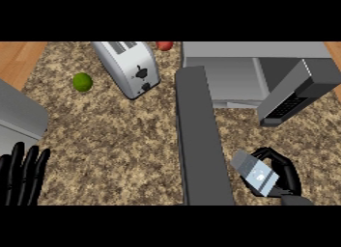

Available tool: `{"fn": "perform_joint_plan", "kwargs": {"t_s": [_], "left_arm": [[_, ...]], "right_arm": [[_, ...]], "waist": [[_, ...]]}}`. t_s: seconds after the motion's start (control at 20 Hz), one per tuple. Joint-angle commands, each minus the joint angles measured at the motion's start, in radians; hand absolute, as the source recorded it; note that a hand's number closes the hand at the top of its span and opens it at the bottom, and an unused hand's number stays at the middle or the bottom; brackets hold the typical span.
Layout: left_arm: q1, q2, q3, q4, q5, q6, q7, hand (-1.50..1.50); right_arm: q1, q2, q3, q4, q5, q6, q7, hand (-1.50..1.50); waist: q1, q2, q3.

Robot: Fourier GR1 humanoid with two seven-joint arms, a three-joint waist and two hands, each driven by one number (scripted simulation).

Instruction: Pick up the milk, place it into the microwave and close the microwave

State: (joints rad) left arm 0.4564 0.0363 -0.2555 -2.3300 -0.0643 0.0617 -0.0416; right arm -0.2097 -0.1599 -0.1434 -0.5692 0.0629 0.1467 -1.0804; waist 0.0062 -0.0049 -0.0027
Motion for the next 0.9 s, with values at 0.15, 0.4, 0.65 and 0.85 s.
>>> {"fn": "perform_joint_plan", "kwargs": {"t_s": [0.15,0.4,0.65,0.85], "left_arm": [[-0.018,0.015,0.043,0.022,0.048,-0.019,-0.003,-1.5],[0.078,0.022,0.083,0.02,0.085,-0.036,-0.066,-1.5],[0.033,0.021,0.096,0.009,0.097,-0.028,-0.003,-1.5],[0.028,0.026,0.1,0.003,0.103,-0.041,0.006,-1.5]], "right_arm": [[0.085,0.009,0.043,-0.073,-0.024,0.129,-0.108,1.5],[0.101,0.093,0.082,-0.277,-0.045,0.001,0.088,1.5],[0.101,0.118,0.107,-0.394,-0.024,-0.078,0.17,1.5],[-0.022,0.131,0.116,-0.428,0.007,-0.149,0.294,1.5]], "waist": [[-0.007,0.004,0.003],[-0.004,0.001,0.001],[-0.005,0.003,0.002],[-0.001,0.003,0.002]]}}
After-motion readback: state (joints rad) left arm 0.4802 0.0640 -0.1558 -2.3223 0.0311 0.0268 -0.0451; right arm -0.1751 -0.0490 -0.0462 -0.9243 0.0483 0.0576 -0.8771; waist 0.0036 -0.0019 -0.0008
